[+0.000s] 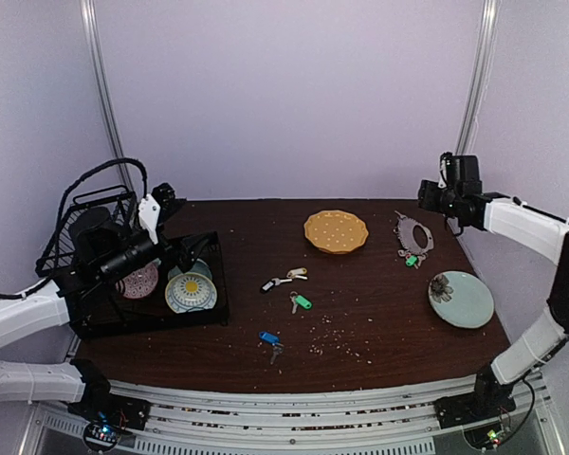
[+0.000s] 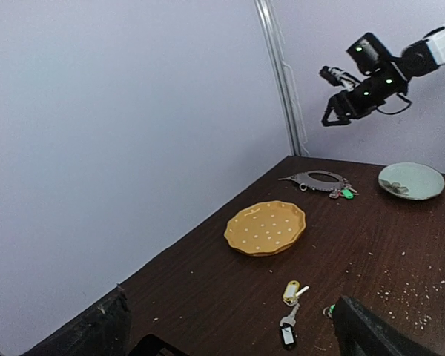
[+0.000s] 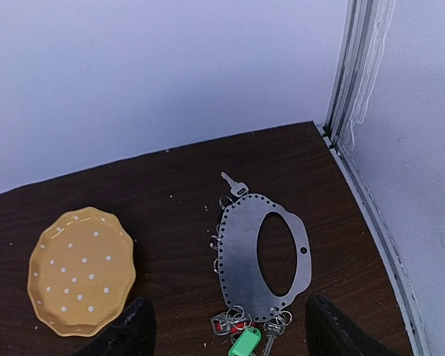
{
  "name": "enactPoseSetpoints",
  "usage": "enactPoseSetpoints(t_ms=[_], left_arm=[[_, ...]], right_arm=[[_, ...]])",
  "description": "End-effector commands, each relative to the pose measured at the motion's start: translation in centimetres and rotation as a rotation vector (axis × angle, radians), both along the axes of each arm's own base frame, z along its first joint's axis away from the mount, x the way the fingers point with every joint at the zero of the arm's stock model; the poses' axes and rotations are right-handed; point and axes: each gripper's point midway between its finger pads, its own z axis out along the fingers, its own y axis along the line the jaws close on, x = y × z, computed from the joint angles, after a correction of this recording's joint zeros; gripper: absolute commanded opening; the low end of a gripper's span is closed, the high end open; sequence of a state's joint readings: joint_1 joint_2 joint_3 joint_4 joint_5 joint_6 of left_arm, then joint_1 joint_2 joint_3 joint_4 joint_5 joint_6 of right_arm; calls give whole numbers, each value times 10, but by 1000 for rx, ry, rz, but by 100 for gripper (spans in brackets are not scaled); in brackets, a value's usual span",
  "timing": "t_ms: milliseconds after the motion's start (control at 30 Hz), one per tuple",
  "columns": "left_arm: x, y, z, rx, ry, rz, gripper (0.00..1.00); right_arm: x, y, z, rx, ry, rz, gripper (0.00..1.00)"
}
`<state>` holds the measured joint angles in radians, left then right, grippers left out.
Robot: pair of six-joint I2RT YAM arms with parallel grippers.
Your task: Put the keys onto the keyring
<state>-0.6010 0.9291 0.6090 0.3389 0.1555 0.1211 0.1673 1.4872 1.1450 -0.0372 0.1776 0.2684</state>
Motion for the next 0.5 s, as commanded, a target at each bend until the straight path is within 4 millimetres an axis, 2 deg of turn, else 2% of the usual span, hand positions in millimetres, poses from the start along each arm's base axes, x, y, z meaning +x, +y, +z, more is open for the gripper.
enactPoseSetpoints(t_ms=[0,67,167,333,367,467], left_arm=[[-10,-19,-1,24,2,-132,98],[-8,-19,-4,32,9,-125,98],[-7,-19,-6,38,10,-122,98],[-4,-20,-12,51,21,-115,98],[-4,-20,-13,55,24,-115,98],[-2,-21,-17,65,34,-113,98]], right_arm=[[26,-5,-77,-81,290,15,70],[52,-3,-108,-58,370,53,73],[75,-3,-145,-37,479,86,80],[112,-13,-178,13,512,97,80],[121,-12,-178,41,506,109,81],[128,-8,-202,85,557,131,95]])
